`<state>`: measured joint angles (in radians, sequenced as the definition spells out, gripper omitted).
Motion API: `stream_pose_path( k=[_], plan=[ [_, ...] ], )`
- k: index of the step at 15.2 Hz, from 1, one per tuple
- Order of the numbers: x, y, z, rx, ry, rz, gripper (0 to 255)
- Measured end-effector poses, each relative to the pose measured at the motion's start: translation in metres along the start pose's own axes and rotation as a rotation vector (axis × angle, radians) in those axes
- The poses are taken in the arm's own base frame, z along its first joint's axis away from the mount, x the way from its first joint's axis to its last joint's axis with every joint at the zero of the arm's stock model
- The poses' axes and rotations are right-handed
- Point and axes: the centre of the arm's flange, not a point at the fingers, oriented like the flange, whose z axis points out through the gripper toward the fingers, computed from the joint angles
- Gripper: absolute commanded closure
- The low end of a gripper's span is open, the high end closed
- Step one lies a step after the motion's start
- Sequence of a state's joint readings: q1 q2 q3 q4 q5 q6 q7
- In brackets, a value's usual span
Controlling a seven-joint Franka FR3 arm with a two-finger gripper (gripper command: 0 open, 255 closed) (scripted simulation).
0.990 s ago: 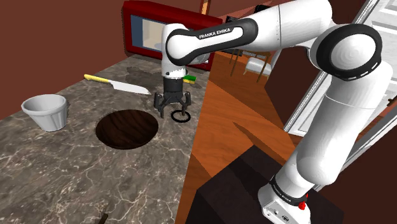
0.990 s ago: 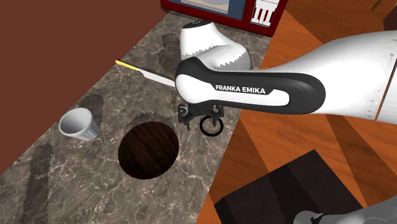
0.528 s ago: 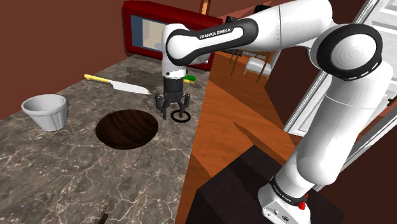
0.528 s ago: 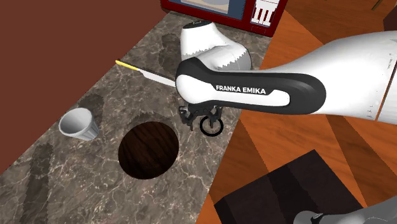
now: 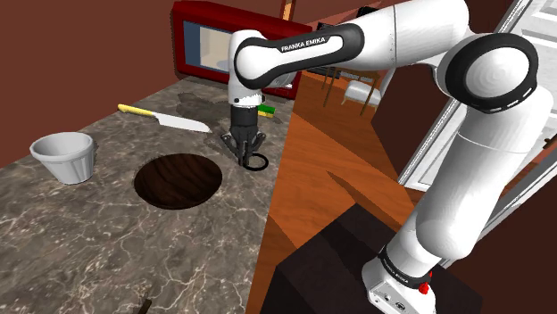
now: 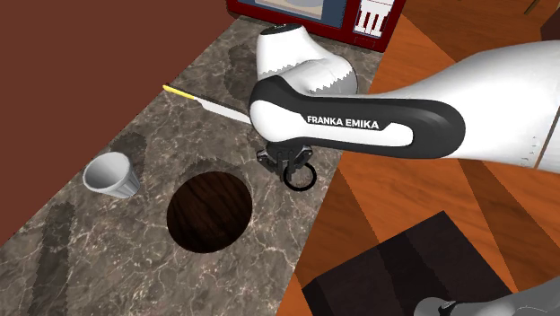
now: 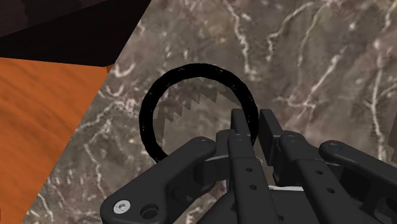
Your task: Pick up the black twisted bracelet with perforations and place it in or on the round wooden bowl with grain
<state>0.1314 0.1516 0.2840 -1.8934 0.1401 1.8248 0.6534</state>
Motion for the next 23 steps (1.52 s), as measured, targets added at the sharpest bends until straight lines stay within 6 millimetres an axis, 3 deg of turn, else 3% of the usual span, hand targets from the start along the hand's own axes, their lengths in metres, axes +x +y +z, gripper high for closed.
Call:
stream_pose_path(
  k=[5, 23],
  plan=[
    [-0.006, -0.003, -0.006, -0.003, -0.009, -0.005, 255],
    [-0.033, -0.004, -0.097, -0.003, -0.011, -0.006, 255]
  ],
)
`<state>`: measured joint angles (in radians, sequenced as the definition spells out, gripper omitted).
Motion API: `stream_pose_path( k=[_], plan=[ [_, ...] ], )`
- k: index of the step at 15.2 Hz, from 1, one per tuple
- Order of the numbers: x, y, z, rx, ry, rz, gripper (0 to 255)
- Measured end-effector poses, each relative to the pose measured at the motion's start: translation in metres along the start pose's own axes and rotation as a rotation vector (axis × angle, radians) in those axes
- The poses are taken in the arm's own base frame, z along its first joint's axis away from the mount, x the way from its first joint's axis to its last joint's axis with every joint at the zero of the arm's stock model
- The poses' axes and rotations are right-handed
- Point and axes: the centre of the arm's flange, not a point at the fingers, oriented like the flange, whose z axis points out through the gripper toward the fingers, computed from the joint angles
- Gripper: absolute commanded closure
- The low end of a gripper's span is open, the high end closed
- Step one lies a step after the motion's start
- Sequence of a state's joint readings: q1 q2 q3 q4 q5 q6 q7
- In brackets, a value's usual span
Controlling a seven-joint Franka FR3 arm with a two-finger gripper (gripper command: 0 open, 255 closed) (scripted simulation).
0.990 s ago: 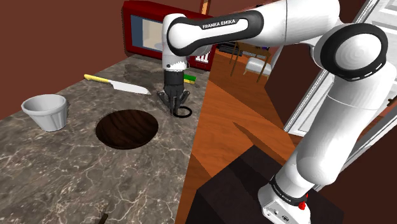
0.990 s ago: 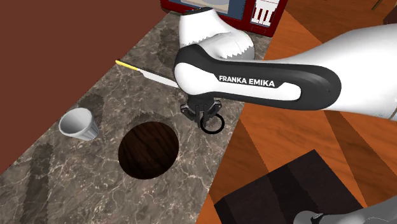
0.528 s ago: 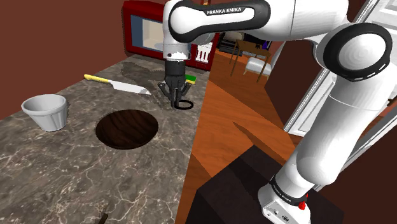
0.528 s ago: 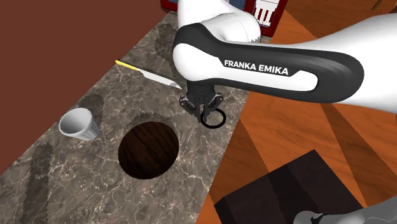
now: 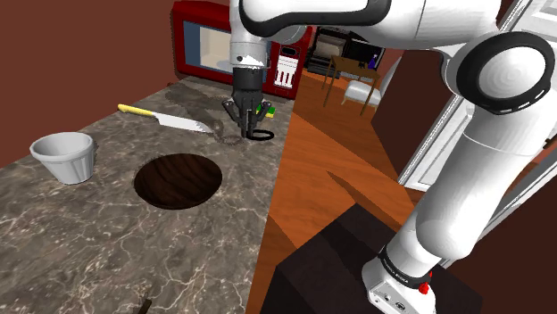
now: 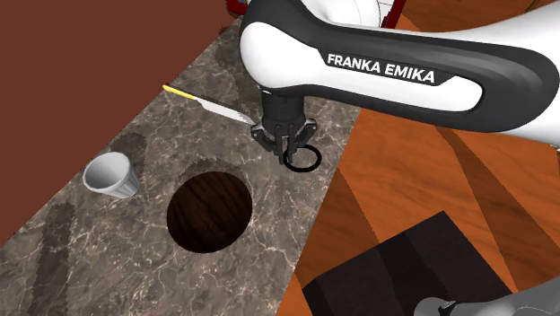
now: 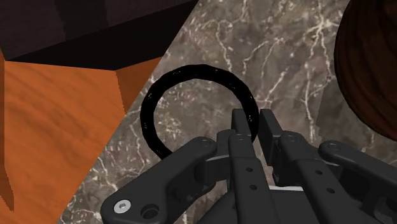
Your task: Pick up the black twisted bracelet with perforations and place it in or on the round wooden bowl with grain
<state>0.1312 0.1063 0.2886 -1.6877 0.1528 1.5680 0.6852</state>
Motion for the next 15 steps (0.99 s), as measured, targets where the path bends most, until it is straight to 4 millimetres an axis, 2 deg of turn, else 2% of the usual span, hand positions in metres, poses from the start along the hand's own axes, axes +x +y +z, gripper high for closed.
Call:
stream_pose_path(
  k=[2, 4, 15],
  plan=[
    [-0.003, -0.006, -0.007, 0.0, 0.0, 0.0, 255],
    [-0.009, -0.025, -0.006, -0.001, 0.0, -0.001, 255],
    [-0.053, -0.163, 0.002, -0.001, 0.0, -0.002, 255]
  ],
)
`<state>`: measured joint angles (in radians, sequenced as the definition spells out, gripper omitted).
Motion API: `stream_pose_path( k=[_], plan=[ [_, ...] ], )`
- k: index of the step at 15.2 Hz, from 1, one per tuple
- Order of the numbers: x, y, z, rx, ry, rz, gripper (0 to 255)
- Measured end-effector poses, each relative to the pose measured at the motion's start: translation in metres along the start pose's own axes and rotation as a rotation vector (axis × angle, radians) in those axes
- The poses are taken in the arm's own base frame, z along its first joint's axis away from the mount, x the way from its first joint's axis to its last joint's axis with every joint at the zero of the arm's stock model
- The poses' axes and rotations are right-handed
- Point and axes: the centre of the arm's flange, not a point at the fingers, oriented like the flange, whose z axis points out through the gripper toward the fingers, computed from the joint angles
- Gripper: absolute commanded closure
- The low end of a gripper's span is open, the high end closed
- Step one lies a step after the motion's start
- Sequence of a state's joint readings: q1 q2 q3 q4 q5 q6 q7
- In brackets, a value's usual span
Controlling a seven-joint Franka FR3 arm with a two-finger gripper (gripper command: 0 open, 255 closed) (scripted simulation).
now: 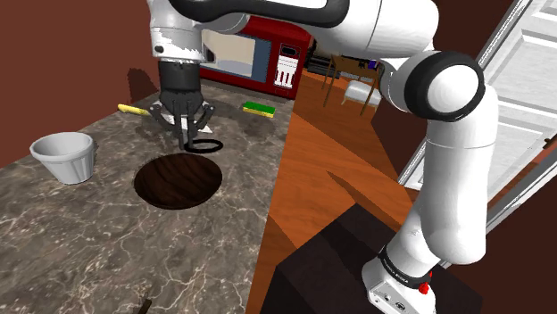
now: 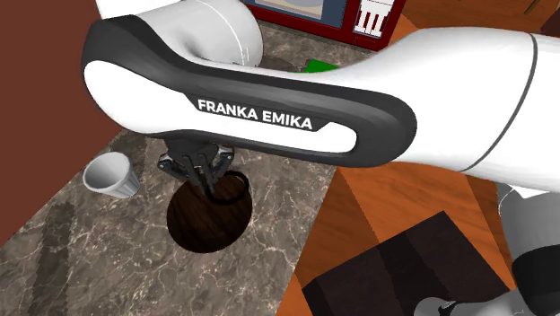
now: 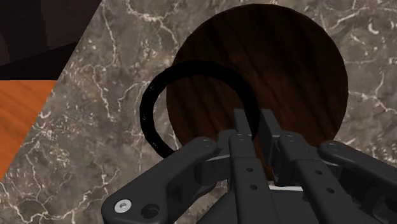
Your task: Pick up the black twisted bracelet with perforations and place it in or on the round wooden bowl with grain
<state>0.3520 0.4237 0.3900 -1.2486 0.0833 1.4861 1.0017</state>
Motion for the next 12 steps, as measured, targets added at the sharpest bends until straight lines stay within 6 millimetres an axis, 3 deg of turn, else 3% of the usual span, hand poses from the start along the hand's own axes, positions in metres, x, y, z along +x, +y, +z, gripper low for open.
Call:
stream_pose_path(
  k=[4, 12],
  plan=[
    [-0.012, -0.047, 0.007, 0.0, -0.001, 0.001, 255],
    [-0.003, -0.051, 0.047, 0.0, 0.0, 0.002, 255]
  ],
)
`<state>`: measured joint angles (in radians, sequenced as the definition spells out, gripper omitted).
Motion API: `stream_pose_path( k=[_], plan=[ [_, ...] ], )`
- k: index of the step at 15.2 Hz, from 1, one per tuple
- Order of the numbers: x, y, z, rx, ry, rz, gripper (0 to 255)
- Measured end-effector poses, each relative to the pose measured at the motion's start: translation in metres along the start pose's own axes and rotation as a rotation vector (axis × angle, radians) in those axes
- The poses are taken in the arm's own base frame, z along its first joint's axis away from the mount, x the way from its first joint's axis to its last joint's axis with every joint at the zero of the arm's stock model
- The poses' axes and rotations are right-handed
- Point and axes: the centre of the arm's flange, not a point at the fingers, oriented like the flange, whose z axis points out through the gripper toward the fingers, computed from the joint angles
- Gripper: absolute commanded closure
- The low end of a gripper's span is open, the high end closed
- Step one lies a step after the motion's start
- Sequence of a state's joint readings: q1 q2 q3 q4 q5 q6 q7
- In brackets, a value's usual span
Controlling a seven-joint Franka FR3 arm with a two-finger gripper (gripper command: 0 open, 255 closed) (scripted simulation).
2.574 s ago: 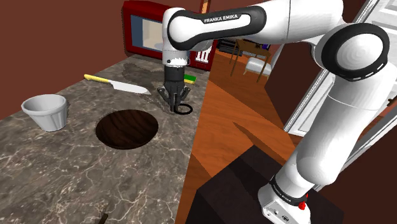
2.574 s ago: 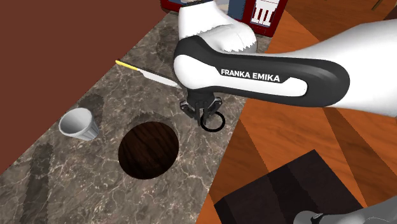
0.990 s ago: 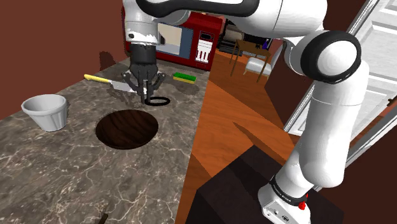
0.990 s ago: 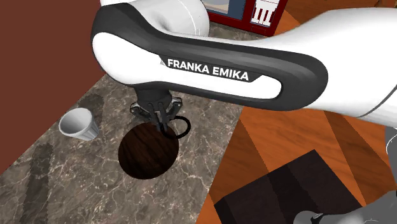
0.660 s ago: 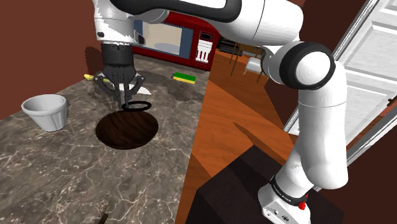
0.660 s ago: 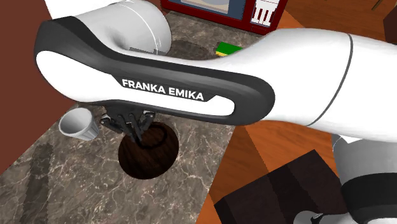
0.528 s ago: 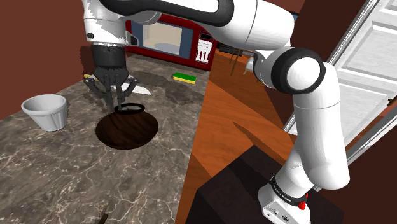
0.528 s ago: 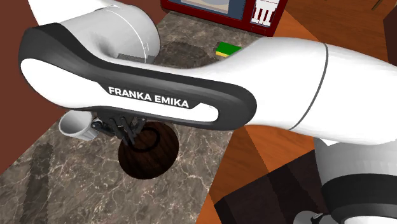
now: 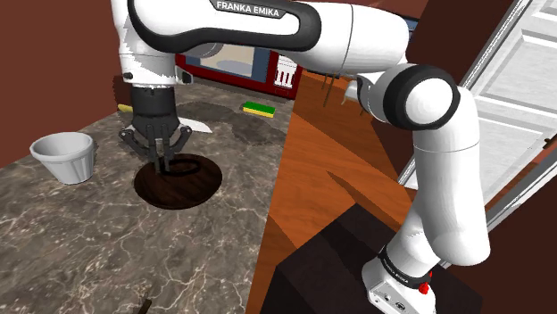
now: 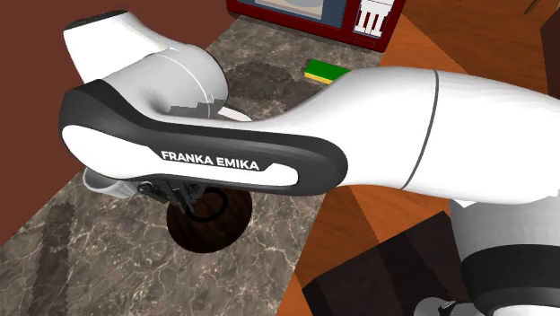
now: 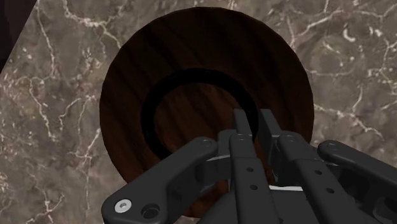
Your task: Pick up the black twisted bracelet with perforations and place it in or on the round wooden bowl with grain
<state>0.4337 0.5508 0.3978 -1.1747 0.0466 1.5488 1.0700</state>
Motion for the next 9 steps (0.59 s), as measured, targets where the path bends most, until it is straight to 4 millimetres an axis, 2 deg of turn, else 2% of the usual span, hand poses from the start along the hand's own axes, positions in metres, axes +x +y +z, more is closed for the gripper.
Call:
stream_pose_path(
  k=[5, 9],
  plan=[
    [0.008, 0.0, 0.025, 0.0, 0.0, 0.0, 255],
    [0.009, -0.001, 0.029, 0.0, 0.0, 0.0, 255]
  ],
)
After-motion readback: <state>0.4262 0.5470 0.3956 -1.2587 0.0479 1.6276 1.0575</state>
